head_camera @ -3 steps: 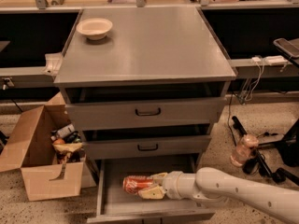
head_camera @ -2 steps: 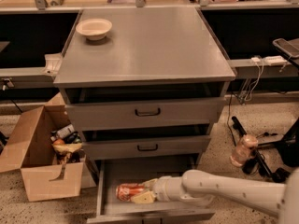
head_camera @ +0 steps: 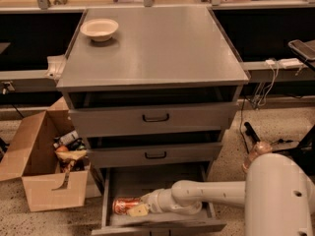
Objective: Place coke can into bottom drawer
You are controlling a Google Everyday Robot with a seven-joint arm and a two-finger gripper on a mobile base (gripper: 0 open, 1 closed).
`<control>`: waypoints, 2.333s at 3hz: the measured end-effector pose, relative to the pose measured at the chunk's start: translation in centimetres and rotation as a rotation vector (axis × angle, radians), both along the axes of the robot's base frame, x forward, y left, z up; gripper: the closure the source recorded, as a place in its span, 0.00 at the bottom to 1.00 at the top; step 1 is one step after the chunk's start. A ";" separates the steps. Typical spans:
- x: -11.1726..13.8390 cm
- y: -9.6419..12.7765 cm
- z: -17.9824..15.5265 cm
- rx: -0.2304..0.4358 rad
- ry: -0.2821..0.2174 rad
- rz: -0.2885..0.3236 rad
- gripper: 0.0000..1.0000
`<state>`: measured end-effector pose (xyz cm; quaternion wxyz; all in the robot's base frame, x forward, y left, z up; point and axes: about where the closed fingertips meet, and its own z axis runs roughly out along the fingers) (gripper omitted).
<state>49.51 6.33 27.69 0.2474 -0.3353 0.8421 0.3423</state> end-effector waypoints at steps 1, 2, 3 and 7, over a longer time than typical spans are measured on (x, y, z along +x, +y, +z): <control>1.3 0.8 -4.1 -0.047 0.034 -0.062 1.00; 2.7 1.1 -6.9 -0.079 0.048 -0.114 1.00; 3.9 1.3 -8.8 -0.107 0.053 -0.143 0.81; 4.9 1.0 -9.8 -0.119 0.050 -0.166 0.00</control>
Offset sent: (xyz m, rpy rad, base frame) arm 0.0457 0.0104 -0.1016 -0.1196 0.0615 -0.1832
